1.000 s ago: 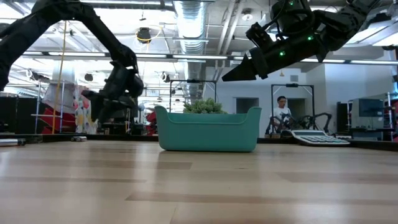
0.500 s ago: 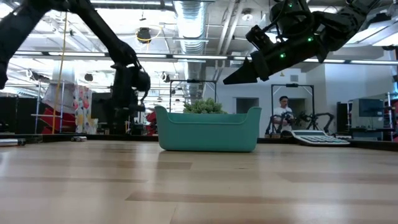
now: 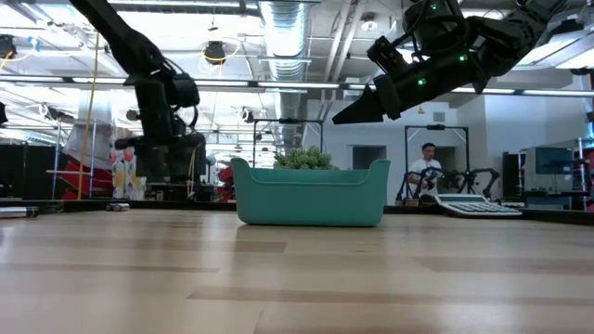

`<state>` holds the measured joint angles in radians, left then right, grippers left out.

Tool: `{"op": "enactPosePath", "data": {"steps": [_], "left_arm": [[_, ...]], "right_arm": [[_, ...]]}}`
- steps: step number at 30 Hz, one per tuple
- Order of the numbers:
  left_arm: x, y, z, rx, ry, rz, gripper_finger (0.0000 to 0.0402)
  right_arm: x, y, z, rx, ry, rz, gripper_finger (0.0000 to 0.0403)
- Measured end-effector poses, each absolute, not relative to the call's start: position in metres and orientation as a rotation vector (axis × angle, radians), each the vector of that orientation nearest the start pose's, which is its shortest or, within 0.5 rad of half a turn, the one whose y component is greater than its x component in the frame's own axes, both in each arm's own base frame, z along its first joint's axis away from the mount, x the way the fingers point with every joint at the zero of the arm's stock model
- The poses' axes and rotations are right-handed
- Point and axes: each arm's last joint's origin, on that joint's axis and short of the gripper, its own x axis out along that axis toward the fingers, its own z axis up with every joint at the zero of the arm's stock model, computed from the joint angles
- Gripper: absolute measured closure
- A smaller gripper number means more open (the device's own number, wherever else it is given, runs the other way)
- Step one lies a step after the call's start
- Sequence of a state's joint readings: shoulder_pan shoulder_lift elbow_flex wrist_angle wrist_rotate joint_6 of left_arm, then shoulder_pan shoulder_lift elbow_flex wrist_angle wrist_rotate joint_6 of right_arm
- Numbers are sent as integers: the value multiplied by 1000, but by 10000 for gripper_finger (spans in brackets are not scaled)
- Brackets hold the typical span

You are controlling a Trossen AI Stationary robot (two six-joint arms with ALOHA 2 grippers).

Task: Sort batteries
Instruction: Put the silver battery into the blue bin

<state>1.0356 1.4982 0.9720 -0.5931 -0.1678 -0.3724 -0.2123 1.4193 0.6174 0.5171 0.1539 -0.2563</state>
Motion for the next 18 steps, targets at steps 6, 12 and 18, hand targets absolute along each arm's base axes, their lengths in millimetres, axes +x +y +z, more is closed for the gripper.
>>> {"op": "enactPosePath", "data": {"steps": [6, 12, 18], "left_arm": [[130, 233, 201, -906, 1021, 1366, 256], [131, 231, 191, -952, 1122, 1345, 258], [137, 239, 180, -965, 1249, 1373, 258]], "right_arm": [[279, -65, 203, -243, 332, -325, 163], [279, -65, 203, -243, 332, -325, 163], [278, -64, 202, -247, 344, -322, 163]]}}
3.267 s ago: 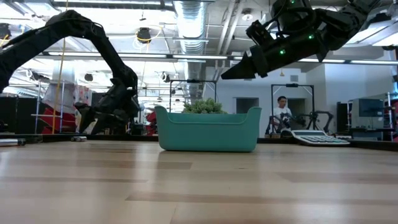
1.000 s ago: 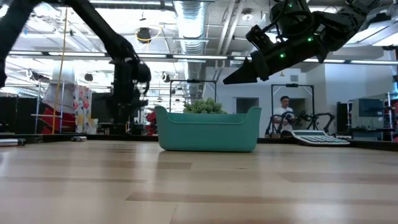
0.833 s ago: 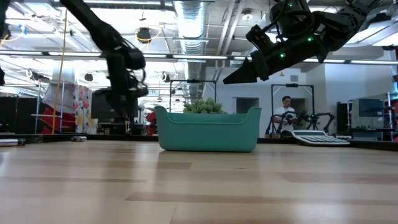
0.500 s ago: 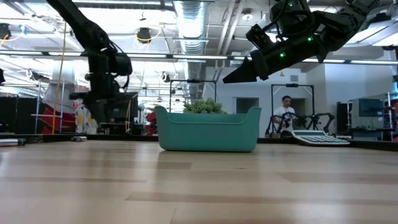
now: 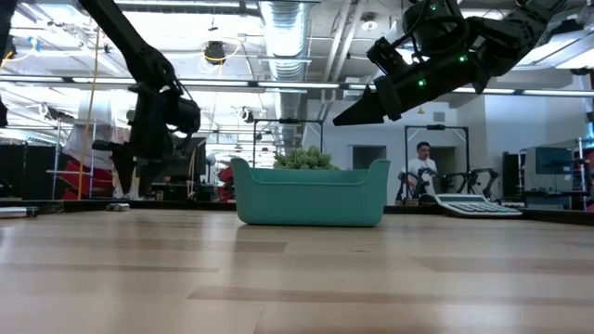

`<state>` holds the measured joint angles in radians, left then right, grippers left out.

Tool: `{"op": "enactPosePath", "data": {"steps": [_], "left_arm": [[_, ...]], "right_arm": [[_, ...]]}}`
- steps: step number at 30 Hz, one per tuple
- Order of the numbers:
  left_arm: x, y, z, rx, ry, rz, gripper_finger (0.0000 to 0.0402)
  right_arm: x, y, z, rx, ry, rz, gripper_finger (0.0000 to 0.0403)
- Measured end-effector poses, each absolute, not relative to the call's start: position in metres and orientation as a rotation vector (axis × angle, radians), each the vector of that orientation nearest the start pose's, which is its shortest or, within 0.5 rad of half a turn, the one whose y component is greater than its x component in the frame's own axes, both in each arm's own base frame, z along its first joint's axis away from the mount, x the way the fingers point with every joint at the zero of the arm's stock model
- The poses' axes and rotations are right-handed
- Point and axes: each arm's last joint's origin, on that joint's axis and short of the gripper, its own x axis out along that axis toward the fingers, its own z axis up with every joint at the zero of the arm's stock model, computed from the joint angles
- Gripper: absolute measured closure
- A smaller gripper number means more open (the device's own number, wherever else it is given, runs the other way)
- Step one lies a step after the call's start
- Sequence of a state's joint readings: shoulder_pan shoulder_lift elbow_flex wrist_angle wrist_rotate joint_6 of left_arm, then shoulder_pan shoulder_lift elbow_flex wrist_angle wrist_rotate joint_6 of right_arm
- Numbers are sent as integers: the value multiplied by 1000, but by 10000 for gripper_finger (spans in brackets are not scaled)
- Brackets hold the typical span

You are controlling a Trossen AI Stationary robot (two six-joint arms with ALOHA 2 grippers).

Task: Sort batteries
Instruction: Put the silver battery into the blue bin

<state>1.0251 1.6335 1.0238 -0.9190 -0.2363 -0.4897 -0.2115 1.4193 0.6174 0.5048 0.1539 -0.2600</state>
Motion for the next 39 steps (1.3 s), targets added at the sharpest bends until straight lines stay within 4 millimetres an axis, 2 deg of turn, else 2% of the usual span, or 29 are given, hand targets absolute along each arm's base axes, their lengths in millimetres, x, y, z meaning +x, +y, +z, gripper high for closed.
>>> {"op": "enactPosePath", "data": {"steps": [4, 8, 14, 17, 21, 25, 33, 39], "left_arm": [[141, 238, 179, -869, 1335, 1289, 258], [150, 237, 185, -678, 1428, 1159, 259], [174, 236, 201, -330, 1519, 904, 259], [175, 236, 203, -209, 1578, 816, 259], [167, 232, 199, -217, 1695, 749, 255], [159, 229, 192, -254, 1822, 701, 232], [164, 233, 165, -244, 1946, 634, 168], [171, 231, 156, -176, 2005, 536, 157]], "right_arm": [[278, -64, 201, -247, 352, -320, 163], [278, -64, 201, -248, 351, -321, 163], [279, -64, 202, -250, 341, -322, 163], [279, -65, 203, -245, 334, -324, 163], [279, -65, 203, -242, 332, -325, 163], [279, -65, 204, -240, 325, -326, 163], [280, -62, 204, -241, 315, -319, 163], [280, -62, 204, -241, 315, -320, 163]]}}
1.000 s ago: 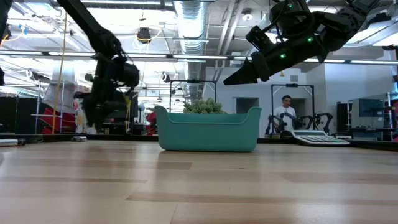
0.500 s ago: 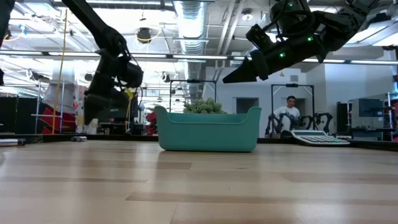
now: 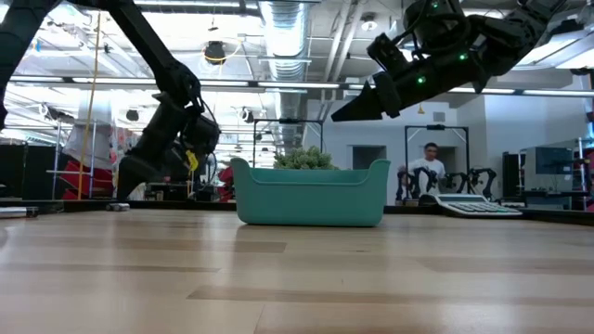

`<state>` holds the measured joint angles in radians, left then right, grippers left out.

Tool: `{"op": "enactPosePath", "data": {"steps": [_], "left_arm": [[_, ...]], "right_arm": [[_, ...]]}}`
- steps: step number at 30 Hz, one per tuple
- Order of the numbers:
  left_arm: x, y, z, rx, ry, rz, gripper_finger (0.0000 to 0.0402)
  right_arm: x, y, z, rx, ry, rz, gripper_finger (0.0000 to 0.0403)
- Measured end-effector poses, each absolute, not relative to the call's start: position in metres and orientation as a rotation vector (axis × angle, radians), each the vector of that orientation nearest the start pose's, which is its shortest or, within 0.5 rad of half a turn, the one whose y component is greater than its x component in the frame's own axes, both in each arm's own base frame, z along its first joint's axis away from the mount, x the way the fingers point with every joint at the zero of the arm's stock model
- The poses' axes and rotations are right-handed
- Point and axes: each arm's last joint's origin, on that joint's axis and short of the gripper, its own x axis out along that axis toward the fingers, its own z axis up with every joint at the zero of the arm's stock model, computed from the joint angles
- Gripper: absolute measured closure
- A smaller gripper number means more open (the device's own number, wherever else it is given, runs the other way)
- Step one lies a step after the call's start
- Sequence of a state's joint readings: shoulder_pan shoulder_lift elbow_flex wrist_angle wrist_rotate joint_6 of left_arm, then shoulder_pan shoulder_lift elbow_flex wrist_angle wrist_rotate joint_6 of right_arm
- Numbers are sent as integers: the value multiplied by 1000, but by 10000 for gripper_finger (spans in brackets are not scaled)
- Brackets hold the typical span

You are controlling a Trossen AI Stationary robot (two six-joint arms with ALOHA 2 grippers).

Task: Sort batteries
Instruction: Put the silver battery into the blue bin

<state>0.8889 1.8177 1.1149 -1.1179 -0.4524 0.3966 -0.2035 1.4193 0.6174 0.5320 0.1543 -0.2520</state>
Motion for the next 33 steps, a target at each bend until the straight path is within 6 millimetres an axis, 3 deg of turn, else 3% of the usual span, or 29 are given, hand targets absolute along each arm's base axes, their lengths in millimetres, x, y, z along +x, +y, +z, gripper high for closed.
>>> {"op": "enactPosePath", "data": {"steps": [9, 16, 33], "left_arm": [[171, 230, 156, -65, 2054, 350, 156], [163, 234, 157, -77, 2086, 363, 156], [165, 231, 152, -60, 2088, 422, 156]], "right_arm": [[280, -62, 204, -233, 313, -321, 163], [280, -62, 204, -233, 313, -321, 163], [280, -62, 204, -232, 313, -321, 163]]}}
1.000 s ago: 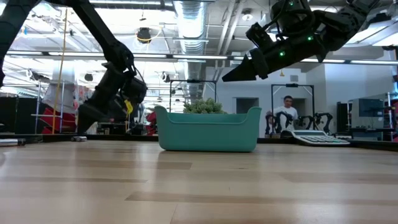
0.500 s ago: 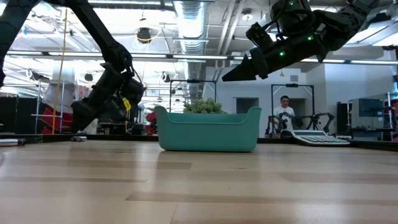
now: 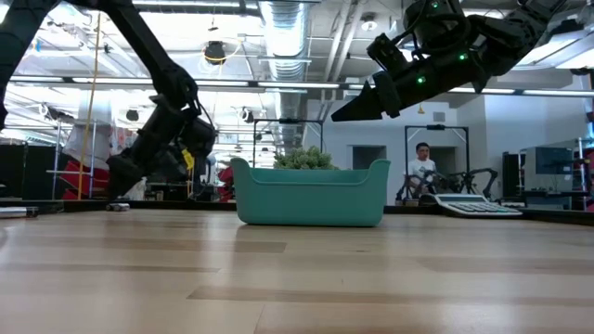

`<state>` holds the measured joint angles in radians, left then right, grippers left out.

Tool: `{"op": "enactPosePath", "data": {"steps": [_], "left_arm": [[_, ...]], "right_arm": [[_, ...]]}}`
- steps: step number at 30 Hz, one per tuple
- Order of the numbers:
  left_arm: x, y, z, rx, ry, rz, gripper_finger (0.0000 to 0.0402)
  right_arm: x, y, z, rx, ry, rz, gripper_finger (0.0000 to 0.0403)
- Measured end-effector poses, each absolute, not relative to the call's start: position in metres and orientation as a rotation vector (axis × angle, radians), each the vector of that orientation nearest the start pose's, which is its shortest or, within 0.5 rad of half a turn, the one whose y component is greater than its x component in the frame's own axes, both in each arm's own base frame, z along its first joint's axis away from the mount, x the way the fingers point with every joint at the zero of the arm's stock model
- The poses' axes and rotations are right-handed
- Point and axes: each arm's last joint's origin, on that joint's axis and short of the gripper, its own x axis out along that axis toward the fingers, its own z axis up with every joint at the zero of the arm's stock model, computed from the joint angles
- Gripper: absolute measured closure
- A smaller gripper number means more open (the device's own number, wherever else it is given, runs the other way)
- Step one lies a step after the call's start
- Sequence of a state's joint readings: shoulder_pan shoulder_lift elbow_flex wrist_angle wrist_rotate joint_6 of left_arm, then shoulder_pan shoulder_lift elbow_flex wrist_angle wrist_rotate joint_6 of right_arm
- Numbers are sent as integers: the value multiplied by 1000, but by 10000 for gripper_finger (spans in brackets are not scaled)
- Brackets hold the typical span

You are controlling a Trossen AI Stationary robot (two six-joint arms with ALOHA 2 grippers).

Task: Sort batteries
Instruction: Put the silver battery into the blue bin

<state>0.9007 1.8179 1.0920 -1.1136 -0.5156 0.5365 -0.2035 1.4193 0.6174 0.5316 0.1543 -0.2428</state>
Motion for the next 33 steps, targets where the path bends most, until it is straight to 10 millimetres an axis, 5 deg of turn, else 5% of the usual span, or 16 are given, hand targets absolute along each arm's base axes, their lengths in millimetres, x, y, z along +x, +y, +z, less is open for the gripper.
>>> {"op": "enactPosePath", "data": {"steps": [14, 24, 33], "left_arm": [[171, 228, 152, 37, 2111, 407, 154], [167, 229, 152, 2, 2102, 331, 78], [166, 236, 151, 17, 2068, 361, 72]], "right_arm": [[280, -62, 204, -225, 312, -322, 163], [280, -62, 204, -216, 311, -323, 163], [280, -62, 204, -215, 310, -323, 163]]}}
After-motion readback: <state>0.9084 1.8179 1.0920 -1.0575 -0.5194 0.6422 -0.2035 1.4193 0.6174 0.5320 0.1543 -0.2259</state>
